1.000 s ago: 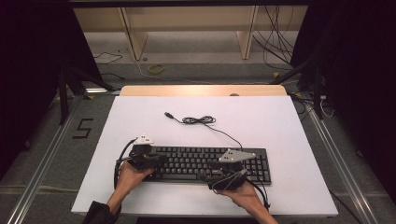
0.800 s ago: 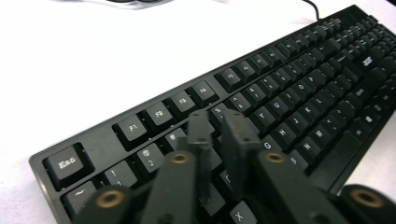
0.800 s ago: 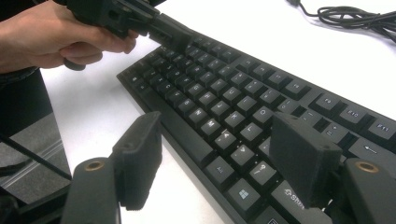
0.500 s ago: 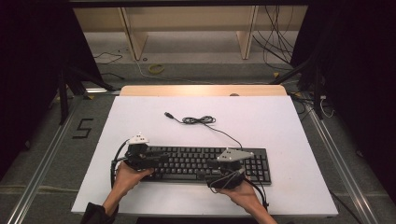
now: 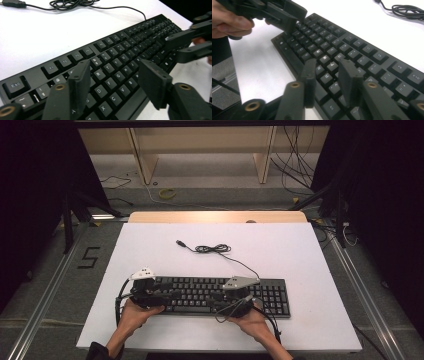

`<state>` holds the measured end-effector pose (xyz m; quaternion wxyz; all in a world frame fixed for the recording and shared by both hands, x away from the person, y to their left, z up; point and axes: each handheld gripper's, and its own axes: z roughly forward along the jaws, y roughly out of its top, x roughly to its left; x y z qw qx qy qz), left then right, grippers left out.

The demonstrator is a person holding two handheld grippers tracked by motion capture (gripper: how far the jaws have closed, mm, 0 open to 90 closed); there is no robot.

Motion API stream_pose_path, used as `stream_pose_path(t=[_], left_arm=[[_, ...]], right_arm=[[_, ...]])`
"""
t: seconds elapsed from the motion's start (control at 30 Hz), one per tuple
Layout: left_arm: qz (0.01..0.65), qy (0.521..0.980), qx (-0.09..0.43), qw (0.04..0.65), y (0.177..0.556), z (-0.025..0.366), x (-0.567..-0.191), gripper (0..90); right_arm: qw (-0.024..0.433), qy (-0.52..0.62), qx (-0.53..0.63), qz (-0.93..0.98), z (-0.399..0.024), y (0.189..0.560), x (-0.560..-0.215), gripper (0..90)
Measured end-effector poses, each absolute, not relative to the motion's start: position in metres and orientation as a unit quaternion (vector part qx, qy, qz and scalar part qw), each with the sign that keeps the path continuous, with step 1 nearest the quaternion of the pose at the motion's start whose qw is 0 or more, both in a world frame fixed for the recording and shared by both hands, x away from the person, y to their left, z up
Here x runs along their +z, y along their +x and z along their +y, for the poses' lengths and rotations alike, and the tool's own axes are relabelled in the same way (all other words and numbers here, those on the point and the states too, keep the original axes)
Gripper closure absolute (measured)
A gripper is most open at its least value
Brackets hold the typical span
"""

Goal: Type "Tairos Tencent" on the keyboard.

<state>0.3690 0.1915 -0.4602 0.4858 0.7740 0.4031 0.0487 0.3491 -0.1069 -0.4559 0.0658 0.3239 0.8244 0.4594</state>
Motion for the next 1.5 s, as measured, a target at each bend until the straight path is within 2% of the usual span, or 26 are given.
stream_pose_path(t=[0.33, 0.63, 1.5], left_arm=[[0.392, 0.772, 0.043, 0.499, 0.361, 0.188, -0.459, 35.4], [0.391, 0.772, 0.045, 0.499, 0.356, 0.189, -0.461, 33.9], [0.381, 0.77, 0.053, 0.509, 0.345, 0.194, -0.461, 29.3]], right_arm=[[0.067, 0.313, 0.445, 0.836, -0.096, 0.356, -0.462, 81.3], [0.064, 0.306, 0.441, 0.841, -0.087, 0.36, -0.464, 89.7], [0.062, 0.296, 0.429, 0.851, -0.069, 0.366, -0.468, 90.0]])
